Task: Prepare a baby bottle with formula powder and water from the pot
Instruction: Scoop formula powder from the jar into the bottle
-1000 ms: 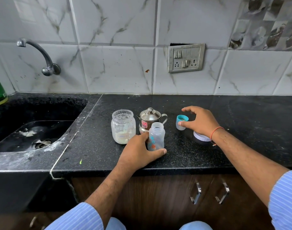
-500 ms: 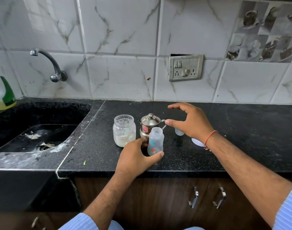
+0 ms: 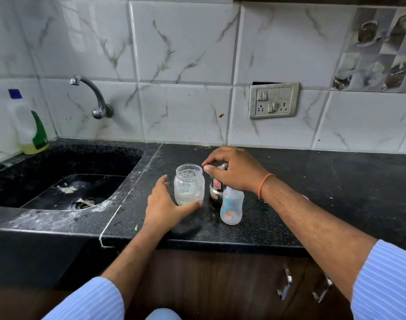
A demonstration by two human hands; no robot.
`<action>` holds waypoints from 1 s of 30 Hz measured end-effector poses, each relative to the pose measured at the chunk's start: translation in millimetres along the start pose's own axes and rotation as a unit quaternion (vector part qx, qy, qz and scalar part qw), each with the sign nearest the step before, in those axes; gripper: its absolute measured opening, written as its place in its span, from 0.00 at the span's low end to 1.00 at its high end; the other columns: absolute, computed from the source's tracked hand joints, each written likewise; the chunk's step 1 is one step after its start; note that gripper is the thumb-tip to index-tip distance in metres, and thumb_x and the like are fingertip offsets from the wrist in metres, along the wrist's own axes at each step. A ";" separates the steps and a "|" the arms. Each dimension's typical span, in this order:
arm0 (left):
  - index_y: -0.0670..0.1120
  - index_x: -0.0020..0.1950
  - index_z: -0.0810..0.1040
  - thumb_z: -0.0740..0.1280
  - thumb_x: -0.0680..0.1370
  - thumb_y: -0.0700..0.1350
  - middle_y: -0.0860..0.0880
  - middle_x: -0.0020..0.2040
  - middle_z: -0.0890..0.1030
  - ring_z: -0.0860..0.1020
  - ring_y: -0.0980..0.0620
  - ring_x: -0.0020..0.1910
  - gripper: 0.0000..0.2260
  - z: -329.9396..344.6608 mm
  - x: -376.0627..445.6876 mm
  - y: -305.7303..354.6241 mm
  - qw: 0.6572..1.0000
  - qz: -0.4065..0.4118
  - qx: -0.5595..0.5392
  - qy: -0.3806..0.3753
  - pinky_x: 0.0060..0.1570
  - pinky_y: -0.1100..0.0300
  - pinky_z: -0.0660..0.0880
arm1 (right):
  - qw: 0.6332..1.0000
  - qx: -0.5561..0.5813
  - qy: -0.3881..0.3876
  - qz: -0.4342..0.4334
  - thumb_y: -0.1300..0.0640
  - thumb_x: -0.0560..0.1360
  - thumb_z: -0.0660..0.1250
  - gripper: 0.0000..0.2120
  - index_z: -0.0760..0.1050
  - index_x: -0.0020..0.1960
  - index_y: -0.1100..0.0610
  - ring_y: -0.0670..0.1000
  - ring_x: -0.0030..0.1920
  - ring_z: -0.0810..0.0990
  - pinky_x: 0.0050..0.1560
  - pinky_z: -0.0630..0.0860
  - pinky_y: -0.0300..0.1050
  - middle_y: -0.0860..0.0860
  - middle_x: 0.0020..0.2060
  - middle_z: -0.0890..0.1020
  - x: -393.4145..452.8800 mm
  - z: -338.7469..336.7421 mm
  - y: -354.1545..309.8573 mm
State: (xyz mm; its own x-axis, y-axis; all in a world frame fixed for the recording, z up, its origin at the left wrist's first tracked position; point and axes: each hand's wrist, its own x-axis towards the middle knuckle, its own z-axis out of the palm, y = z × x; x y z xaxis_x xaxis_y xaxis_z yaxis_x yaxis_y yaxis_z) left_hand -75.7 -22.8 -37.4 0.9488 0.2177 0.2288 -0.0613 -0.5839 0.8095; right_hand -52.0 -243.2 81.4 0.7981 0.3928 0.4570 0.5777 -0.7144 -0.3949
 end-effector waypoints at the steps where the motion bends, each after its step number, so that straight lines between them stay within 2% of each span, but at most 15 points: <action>1: 0.50 0.87 0.58 0.84 0.59 0.72 0.50 0.78 0.76 0.74 0.45 0.78 0.64 0.7 3.1 1.0 1.000 0.005 -0.008 -0.028 0.77 0.44 0.73 | 1.000 -0.011 -0.013 -0.005 0.47 0.79 0.73 0.06 0.87 0.53 0.45 0.43 0.56 0.81 0.62 0.78 0.45 0.40 0.53 0.85 4.6 2.8 -2.7; 4: 0.56 0.83 0.64 0.83 0.62 0.71 0.56 0.70 0.82 0.81 0.48 0.71 0.55 4.9 9.3 3.4 0.998 0.033 0.018 -0.055 0.71 0.46 0.77 | 0.997 -0.049 -0.054 -0.007 0.45 0.80 0.71 0.09 0.87 0.56 0.45 0.43 0.59 0.79 0.61 0.74 0.43 0.42 0.57 0.84 16.6 8.9 -9.5; 7: 0.59 0.77 0.72 0.82 0.65 0.69 0.64 0.62 0.82 0.82 0.50 0.69 0.44 8.2 11.7 3.5 0.996 0.063 0.063 -0.025 0.77 0.40 0.70 | 0.993 -0.080 -0.084 -0.003 0.43 0.81 0.69 0.10 0.86 0.56 0.43 0.46 0.59 0.78 0.60 0.75 0.46 0.43 0.56 0.82 23.0 14.5 -12.4; 9: 0.61 0.75 0.72 0.83 0.64 0.67 0.65 0.60 0.83 0.83 0.52 0.66 0.42 7.2 11.6 0.0 0.996 0.079 0.041 -0.013 0.74 0.41 0.73 | 0.991 -0.095 -0.093 0.000 0.43 0.80 0.69 0.10 0.87 0.56 0.43 0.48 0.56 0.78 0.58 0.74 0.47 0.45 0.54 0.80 24.5 17.6 -13.2; 11: 0.63 0.74 0.72 0.85 0.64 0.63 0.65 0.61 0.83 0.83 0.60 0.62 0.42 4.8 8.9 -2.3 0.995 0.097 -0.003 -0.008 0.67 0.50 0.79 | 0.988 -0.119 -0.095 -0.001 0.43 0.80 0.69 0.10 0.86 0.57 0.41 0.48 0.56 0.76 0.56 0.73 0.46 0.45 0.53 0.78 23.7 18.4 -15.0; 13: 0.60 0.74 0.72 0.87 0.66 0.54 0.67 0.61 0.81 0.80 0.69 0.59 0.41 4.9 6.9 -3.6 0.992 0.117 -0.048 0.000 0.61 0.64 0.79 | 0.982 -0.162 -0.093 -0.016 0.41 0.80 0.69 0.10 0.85 0.58 0.37 0.48 0.59 0.74 0.59 0.74 0.49 0.43 0.55 0.75 22.1 18.2 -17.9; 14: 0.58 0.75 0.72 0.87 0.67 0.51 0.66 0.62 0.81 0.79 0.71 0.59 0.41 5.0 5.8 -2.7 0.990 0.127 -0.064 0.006 0.59 0.68 0.77 | 0.978 -0.185 -0.095 -0.025 0.41 0.80 0.69 0.10 0.85 0.59 0.35 0.48 0.60 0.73 0.61 0.74 0.51 0.42 0.56 0.74 20.8 17.5 -20.6; 17: 0.56 0.79 0.69 0.87 0.69 0.50 0.62 0.70 0.78 0.78 0.64 0.63 0.43 6.4 2.0 -1.1 0.984 0.160 -0.075 0.036 0.61 0.65 0.75 | 0.960 -0.259 -0.093 -0.055 0.39 0.80 0.69 0.12 0.82 0.62 0.32 0.49 0.64 0.71 0.66 0.71 0.56 0.42 0.62 0.73 15.4 17.5 -31.0; 18: 0.55 0.79 0.68 0.87 0.70 0.49 0.61 0.71 0.76 0.77 0.63 0.65 0.43 7.2 0.9 -1.6 0.980 0.177 -0.074 0.048 0.60 0.68 0.74 | 0.952 -0.287 -0.086 -0.067 0.39 0.80 0.69 0.13 0.81 0.64 0.32 0.50 0.65 0.71 0.67 0.70 0.59 0.42 0.63 0.73 13.3 18.5 -33.8; 21: 0.55 0.79 0.67 0.87 0.70 0.44 0.62 0.71 0.74 0.77 0.60 0.66 0.43 9.7 -0.9 -4.3 0.969 0.226 -0.071 0.072 0.58 0.74 0.71 | 0.926 -0.361 -0.068 -0.084 0.41 0.80 0.70 0.14 0.82 0.65 0.39 0.54 0.68 0.69 0.68 0.70 0.65 0.46 0.66 0.72 6.0 25.8 -39.9; 25: 0.52 0.78 0.68 0.87 0.69 0.40 0.60 0.72 0.72 0.74 0.65 0.70 0.44 9.2 -1.8 -4.8 0.957 0.268 -0.074 0.086 0.63 0.77 0.70 | 0.915 -0.395 -0.042 -0.069 0.44 0.80 0.70 0.11 0.85 0.58 0.48 0.55 0.64 0.69 0.60 0.73 0.62 0.47 0.62 0.72 0.4 34.2 -41.9; 28: 0.48 0.79 0.69 0.87 0.68 0.40 0.56 0.73 0.73 0.74 0.61 0.71 0.44 9.9 -0.9 -5.4 0.952 0.283 -0.070 0.090 0.65 0.77 0.68 | 0.916 -0.396 -0.038 -0.059 0.45 0.80 0.70 0.10 0.85 0.56 0.49 0.54 0.63 0.69 0.58 0.72 0.60 0.47 0.61 0.72 0.1 33.0 -42.2; 30: 0.47 0.79 0.69 0.87 0.68 0.39 0.55 0.73 0.73 0.73 0.63 0.71 0.44 10.1 -0.6 -6.1 0.951 0.288 -0.070 0.091 0.66 0.76 0.68 | 0.918 -0.389 -0.033 -0.065 0.46 0.80 0.71 0.10 0.85 0.56 0.49 0.54 0.63 0.69 0.57 0.72 0.58 0.47 0.60 0.72 -0.1 32.4 -43.0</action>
State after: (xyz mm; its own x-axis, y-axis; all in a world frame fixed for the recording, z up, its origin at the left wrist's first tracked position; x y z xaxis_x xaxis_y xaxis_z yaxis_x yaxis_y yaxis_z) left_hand -72.8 -27.3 -48.0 0.6774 0.0323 0.7349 -0.6070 -0.5398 0.5832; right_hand -71.3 -193.8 72.5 0.7544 0.5198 0.4009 0.3916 -0.8465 0.3608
